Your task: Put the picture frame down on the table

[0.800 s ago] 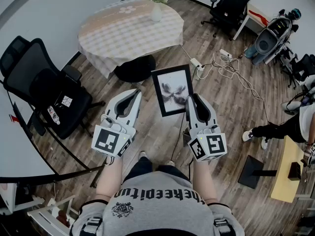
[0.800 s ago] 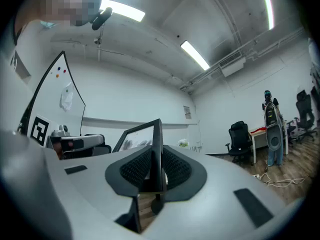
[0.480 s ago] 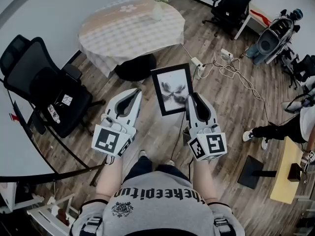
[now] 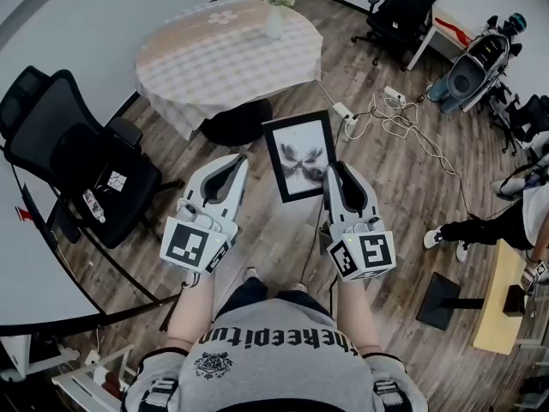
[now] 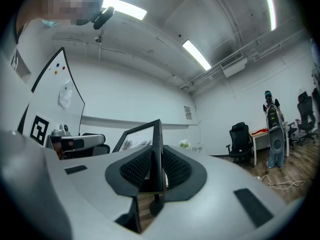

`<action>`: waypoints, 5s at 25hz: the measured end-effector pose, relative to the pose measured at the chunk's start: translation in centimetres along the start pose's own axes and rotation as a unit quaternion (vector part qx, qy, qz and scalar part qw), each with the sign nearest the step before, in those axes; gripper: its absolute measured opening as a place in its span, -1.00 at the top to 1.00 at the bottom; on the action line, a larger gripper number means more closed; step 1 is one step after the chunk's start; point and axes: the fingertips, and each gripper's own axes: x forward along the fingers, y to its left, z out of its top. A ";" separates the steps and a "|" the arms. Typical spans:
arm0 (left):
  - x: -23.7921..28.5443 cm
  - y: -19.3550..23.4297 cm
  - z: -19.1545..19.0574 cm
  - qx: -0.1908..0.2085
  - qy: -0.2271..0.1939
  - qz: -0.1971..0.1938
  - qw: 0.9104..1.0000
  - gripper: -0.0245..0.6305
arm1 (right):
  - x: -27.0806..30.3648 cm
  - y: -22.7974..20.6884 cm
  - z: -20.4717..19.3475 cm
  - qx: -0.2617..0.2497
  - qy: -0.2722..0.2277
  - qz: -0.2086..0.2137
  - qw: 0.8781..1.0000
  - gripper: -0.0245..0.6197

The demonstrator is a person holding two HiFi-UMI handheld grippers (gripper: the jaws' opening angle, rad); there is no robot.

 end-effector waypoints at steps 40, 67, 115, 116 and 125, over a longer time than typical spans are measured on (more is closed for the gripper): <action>18.7 13.6 -4.3 0.002 -0.015 0.026 1.000 0.88 | 21.3 -11.0 -1.1 0.000 -0.014 0.022 1.000 0.70; 30.1 23.1 -9.1 -0.007 0.010 -0.008 1.000 0.88 | 34.3 -16.7 -4.2 0.017 -0.008 -0.017 1.000 0.70; 43.2 38.5 -17.9 -0.064 0.044 -0.108 0.991 0.88 | 52.6 -21.1 -17.2 0.070 0.110 -0.143 0.981 0.70; 43.5 38.7 -18.2 -0.065 0.046 -0.107 0.991 0.88 | 53.0 -21.3 -17.7 0.071 0.117 -0.143 0.980 0.70; 45.4 39.6 -21.1 -0.074 0.075 -0.097 0.990 0.88 | 54.8 -23.8 -24.0 0.125 0.174 -0.150 0.965 0.70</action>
